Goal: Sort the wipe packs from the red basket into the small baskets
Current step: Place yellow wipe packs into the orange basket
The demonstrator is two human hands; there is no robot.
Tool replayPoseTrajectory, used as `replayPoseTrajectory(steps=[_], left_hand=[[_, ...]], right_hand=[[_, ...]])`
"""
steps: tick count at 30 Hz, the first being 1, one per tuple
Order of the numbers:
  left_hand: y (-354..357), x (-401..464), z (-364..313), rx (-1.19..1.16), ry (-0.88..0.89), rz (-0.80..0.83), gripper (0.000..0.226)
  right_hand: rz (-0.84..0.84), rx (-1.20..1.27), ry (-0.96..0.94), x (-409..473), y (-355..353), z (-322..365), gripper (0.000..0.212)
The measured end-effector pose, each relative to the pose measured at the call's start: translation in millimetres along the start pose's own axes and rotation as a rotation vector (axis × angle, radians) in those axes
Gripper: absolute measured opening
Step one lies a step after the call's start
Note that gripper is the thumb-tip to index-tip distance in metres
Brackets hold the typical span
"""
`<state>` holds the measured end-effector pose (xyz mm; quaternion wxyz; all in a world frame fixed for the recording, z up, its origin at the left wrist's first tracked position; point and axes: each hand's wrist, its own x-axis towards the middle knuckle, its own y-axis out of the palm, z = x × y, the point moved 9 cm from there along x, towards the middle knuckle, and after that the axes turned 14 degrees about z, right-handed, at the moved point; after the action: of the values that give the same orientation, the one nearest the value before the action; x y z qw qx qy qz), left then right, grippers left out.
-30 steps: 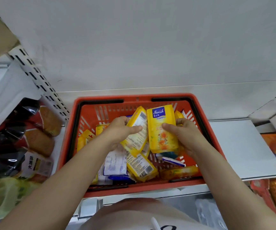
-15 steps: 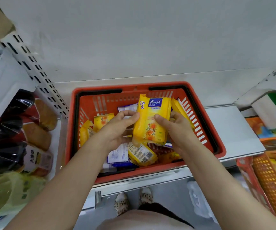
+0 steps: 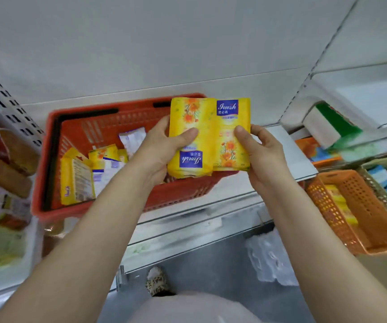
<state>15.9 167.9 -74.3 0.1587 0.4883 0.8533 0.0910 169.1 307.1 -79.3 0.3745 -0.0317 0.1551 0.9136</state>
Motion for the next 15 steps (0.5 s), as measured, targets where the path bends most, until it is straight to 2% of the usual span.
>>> replayPoseTrajectory(steps=[3, 8, 11, 15], left_hand=[[82, -4, 26, 0.005, -0.014, 0.103, 0.044], [218, -15, 101, -0.009, -0.127, 0.194, 0.049], [278, -20, 144, 0.0, -0.196, 0.164, 0.045], [333, -14, 179, 0.01, -0.258, 0.135, 0.038]], right_hand=[[-0.086, -0.002, -0.052, -42, -87, 16, 0.033], [-0.224, 0.051, 0.0, -125, -238, 18, 0.039], [-0.271, 0.066, 0.045, -163, -312, 19, 0.036], [-0.33, 0.091, 0.102, -186, -391, 25, 0.045]])
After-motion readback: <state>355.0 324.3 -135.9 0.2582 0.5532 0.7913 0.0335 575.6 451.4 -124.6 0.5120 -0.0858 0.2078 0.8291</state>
